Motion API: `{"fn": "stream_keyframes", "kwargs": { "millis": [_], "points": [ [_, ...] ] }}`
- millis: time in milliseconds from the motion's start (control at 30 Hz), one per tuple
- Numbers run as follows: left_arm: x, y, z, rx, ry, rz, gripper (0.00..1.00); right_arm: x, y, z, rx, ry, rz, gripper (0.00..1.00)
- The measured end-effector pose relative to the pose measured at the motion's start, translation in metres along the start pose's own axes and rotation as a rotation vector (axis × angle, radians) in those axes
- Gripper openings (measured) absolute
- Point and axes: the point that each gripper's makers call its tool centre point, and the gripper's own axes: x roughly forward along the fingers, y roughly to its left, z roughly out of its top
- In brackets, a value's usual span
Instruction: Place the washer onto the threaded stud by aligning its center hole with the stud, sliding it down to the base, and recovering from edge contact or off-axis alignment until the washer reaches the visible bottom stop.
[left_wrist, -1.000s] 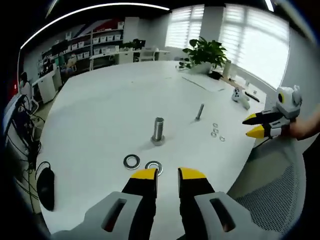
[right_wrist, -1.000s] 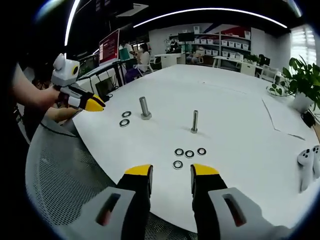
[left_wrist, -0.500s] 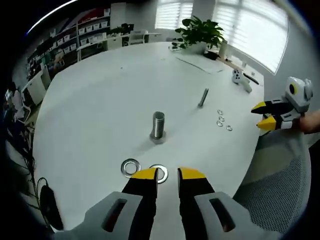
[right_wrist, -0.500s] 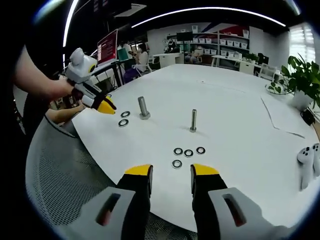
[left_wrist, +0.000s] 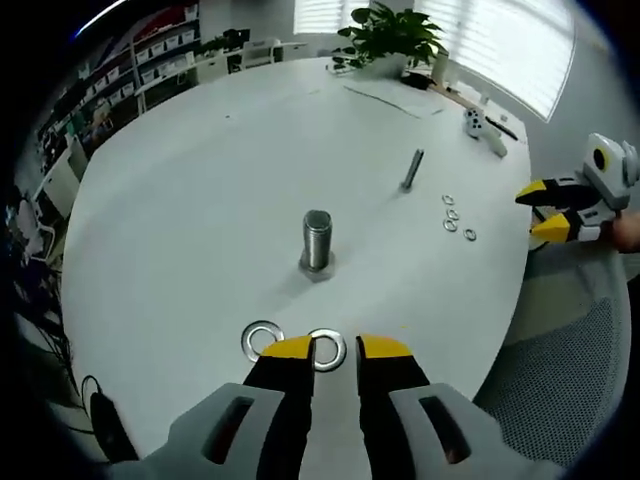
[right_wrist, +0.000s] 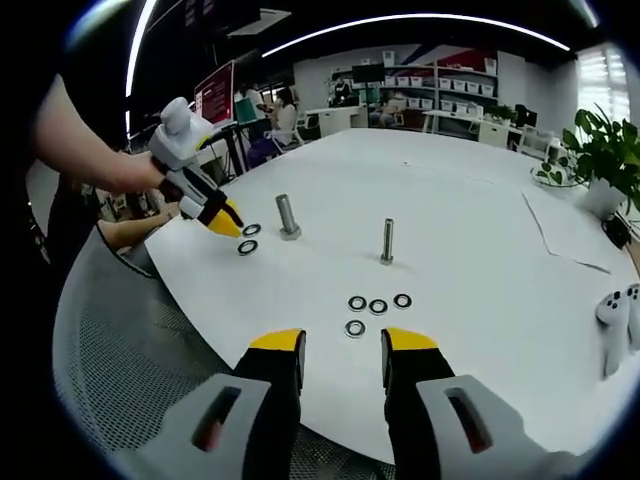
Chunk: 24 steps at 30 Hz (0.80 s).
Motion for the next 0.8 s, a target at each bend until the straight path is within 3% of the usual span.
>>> {"fn": "stream_keyframes", "kwargs": {
  "millis": [800],
  "points": [
    [0.01, 0.023, -0.009, 0.052, 0.116, 0.023, 0.17, 0.0, 0.002, -0.001, 0.02, 0.002, 0.017, 0.33]
  ]
}}
